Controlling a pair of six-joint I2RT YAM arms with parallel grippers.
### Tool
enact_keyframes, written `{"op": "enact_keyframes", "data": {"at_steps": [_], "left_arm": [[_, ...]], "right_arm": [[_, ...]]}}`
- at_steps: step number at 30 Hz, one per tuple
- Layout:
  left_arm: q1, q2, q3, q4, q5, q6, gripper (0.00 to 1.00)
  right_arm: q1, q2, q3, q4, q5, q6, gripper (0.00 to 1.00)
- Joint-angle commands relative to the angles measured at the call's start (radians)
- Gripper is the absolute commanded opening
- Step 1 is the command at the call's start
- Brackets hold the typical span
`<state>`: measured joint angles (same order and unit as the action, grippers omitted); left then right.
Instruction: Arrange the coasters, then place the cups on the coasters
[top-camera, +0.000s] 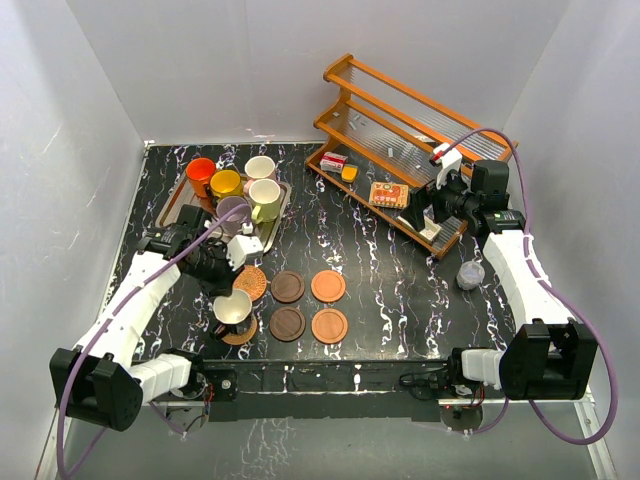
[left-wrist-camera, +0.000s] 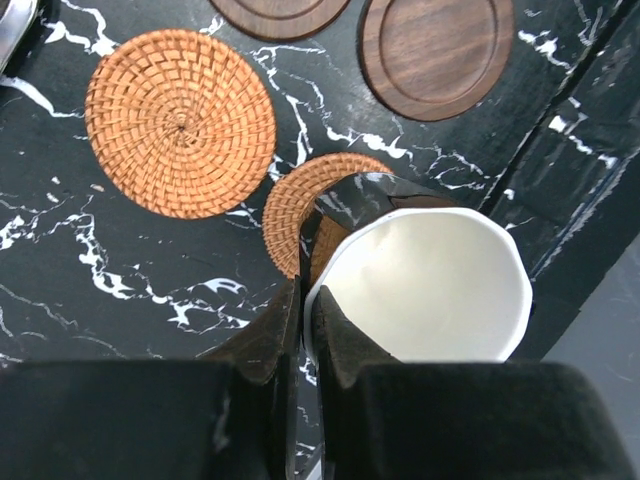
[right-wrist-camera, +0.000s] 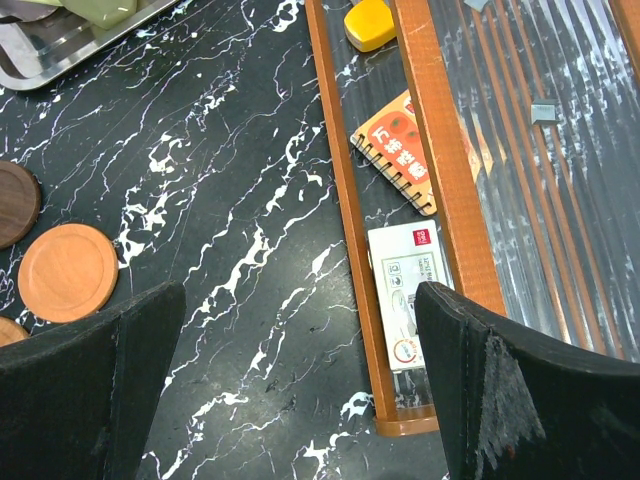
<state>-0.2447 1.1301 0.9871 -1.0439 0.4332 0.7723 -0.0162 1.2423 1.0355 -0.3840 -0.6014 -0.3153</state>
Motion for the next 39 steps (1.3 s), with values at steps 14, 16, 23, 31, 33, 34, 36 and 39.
{"op": "enact_keyframes", "data": {"at_steps": [14,16,23,31,33,34,36,39], "left_arm": [[-0.005,0.049,-0.002,0.009,-0.015,0.032,0.0],[-0.004,0.048,-0.009,0.013,-0.011,0.029,0.0],[-0.004,0.034,-0.021,0.016,0.007,0.028,0.0],[-0.004,0.028,-0.036,0.018,0.008,0.037,0.0],[-0.004,0.028,-0.041,0.018,0.003,0.041,0.0],[-0.005,0.027,-0.042,0.017,-0.001,0.042,0.0],[-0.004,0.025,-0.041,0.01,-0.005,0.044,0.0],[-0.005,0.018,-0.038,0.005,-0.012,0.042,0.03]], "right_arm": [[-0.016,-0.032,-0.004,0.063,-0.017,-0.007,0.98],[-0.016,-0.031,-0.005,0.063,-0.017,-0.006,0.98],[-0.016,-0.029,-0.007,0.066,-0.018,-0.006,0.98],[-0.016,-0.028,-0.008,0.067,-0.02,-0.006,0.98],[-0.016,-0.028,-0.008,0.067,-0.021,-0.005,0.98],[-0.016,-0.028,-0.009,0.067,-0.021,-0.006,0.98],[-0.016,-0.029,-0.009,0.067,-0.021,-0.006,0.98],[-0.016,-0.029,-0.009,0.067,-0.024,-0.007,0.98]]}}
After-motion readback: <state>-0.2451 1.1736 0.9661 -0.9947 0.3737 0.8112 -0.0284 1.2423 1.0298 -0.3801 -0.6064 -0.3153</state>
